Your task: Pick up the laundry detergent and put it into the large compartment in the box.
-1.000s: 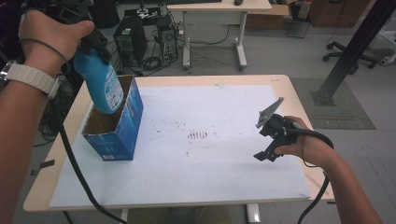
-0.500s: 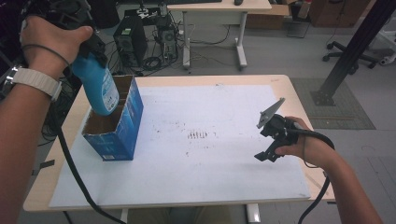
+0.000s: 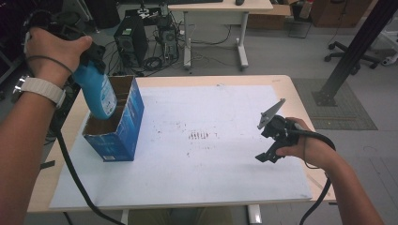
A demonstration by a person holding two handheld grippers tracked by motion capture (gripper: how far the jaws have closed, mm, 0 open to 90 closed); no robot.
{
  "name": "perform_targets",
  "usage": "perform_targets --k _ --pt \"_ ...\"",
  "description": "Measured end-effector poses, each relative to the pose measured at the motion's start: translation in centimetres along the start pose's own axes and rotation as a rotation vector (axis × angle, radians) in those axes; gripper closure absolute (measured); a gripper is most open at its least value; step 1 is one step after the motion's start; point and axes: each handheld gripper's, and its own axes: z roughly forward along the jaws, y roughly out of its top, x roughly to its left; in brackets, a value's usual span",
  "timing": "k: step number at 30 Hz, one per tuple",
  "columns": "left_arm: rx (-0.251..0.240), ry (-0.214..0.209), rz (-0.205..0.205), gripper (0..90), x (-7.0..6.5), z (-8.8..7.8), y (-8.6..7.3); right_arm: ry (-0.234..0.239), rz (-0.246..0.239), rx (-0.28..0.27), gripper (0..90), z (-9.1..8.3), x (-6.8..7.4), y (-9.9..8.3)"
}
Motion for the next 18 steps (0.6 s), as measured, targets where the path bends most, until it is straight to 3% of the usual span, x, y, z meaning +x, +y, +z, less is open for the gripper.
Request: perform_targets --k 18 --pt "0.031 0.019 -0.016 37.4 0.6 4.1 -0.4 -0.002 0.010 0.004 11.0 0.0 -0.1 -0.4"
